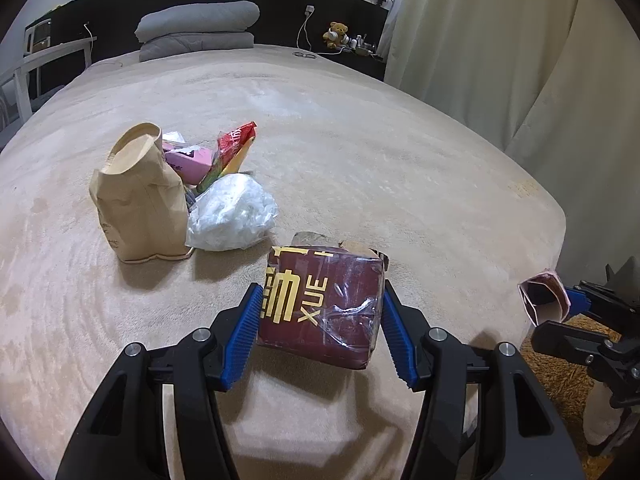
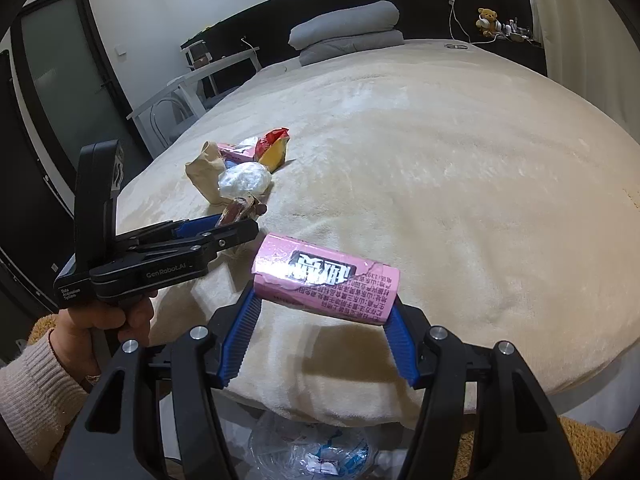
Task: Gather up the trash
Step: 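Carry the pink can and XUE pack down toward the trash bag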
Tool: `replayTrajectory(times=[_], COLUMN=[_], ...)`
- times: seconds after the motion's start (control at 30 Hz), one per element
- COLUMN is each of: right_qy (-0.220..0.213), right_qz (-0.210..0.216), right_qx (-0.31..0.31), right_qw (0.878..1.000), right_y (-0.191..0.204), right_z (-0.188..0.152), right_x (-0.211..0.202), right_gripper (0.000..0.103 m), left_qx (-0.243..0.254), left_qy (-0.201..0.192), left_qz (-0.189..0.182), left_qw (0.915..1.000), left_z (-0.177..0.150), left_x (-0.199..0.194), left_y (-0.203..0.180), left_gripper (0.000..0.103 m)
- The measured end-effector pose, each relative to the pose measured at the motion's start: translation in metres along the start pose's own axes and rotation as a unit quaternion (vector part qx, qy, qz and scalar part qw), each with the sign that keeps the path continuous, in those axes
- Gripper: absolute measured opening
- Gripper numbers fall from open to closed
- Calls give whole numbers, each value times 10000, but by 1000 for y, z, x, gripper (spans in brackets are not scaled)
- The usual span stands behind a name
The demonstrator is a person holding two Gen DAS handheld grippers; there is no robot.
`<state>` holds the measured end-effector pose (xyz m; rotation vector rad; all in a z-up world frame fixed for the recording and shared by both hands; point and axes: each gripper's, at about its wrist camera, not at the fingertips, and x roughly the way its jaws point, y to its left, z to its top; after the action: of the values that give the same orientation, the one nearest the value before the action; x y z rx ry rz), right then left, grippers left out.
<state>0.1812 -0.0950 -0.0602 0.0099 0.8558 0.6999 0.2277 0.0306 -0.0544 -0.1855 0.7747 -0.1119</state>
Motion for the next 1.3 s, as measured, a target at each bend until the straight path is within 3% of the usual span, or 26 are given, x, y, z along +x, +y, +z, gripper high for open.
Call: replayTrajectory(times=[0.77, 1.3], right_qy=[-121, 37], right_qz=[242, 387], right_qx=[-263, -376], right_qw=[9993, 9985], right_y=[34, 49], right_z=[-28, -67], right_x=[-23, -37], right_gripper=[60, 60], left_qx=[-489, -831], left_qy=[-731, -721], left_qz=[-244, -340], left_qw=[9958, 9933], left_z=[-56, -105], left_x=[-104, -132], left_y=[-19, -39], left_gripper=[56, 56])
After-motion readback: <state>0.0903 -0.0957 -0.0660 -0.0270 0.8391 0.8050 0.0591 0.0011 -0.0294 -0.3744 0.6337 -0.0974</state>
